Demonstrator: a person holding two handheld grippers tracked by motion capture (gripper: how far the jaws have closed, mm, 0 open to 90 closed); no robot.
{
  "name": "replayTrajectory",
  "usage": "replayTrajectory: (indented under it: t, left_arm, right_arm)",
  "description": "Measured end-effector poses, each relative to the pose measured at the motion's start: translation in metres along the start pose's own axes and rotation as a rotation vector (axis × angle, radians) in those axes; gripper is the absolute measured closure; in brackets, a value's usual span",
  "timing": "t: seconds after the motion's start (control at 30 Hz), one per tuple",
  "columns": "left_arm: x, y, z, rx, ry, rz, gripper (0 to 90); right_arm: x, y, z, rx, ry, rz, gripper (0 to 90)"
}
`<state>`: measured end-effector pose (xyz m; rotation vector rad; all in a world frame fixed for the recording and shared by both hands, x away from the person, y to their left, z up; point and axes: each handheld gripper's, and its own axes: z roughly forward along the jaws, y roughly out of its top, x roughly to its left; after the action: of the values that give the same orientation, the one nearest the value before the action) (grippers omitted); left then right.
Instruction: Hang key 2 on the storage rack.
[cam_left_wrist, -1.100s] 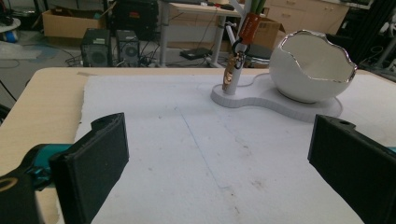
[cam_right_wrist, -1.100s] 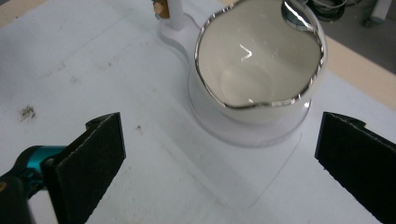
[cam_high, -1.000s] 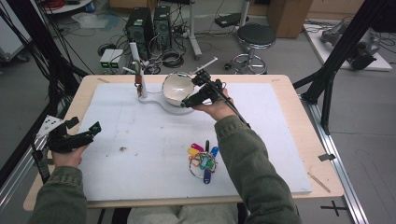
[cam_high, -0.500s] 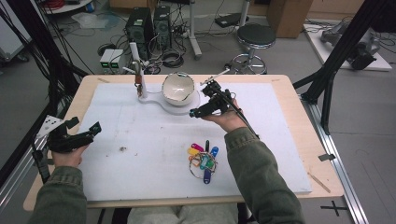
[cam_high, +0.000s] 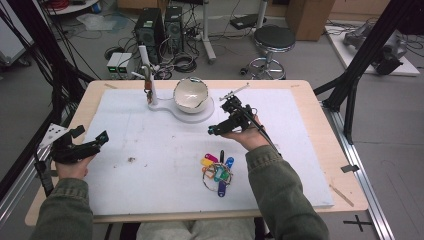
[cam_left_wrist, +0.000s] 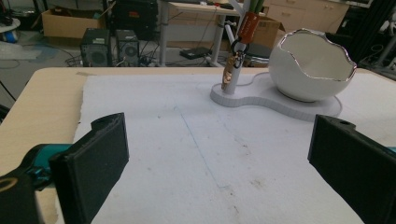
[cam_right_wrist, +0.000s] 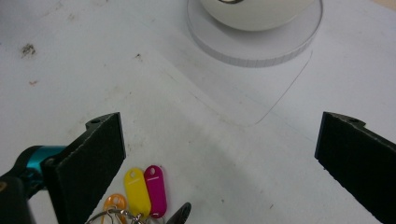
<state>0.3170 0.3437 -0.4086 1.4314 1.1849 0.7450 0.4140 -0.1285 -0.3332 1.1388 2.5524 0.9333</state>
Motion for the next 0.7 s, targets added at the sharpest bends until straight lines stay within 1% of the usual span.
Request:
replayTrajectory:
  t: [0.2, 0.23, 0.3, 0.37, 0.7]
  left_arm:
    - [0.000, 0.000, 0.000, 0.001, 0.000, 0.000, 5.6]
    - [0.000, 0.000, 0.000, 0.001, 0.000, 0.001, 5.6]
    - [0.000, 0.000, 0.000, 0.000, 0.000, 0.000, 5.6]
    - [0.000, 0.000, 0.000, 0.000, 0.000, 0.000, 5.6]
    - [0.000, 0.000, 0.000, 0.002, 0.000, 0.000, 5.6]
  right_arm:
    - [0.001, -0.008, -0.001, 0.015, 0.005, 0.011, 0.9]
    - [0.001, -0.009, -0.001, 0.013, 0.002, 0.004, 0.9]
    - [0.002, -0.011, -0.001, 0.010, 0.012, 0.007, 0.9]
    - [0.004, -0.013, -0.001, 0.018, 0.009, 0.006, 0.9]
    - [0.007, -0.025, 0.002, 0.029, 0.024, 0.007, 0.9]
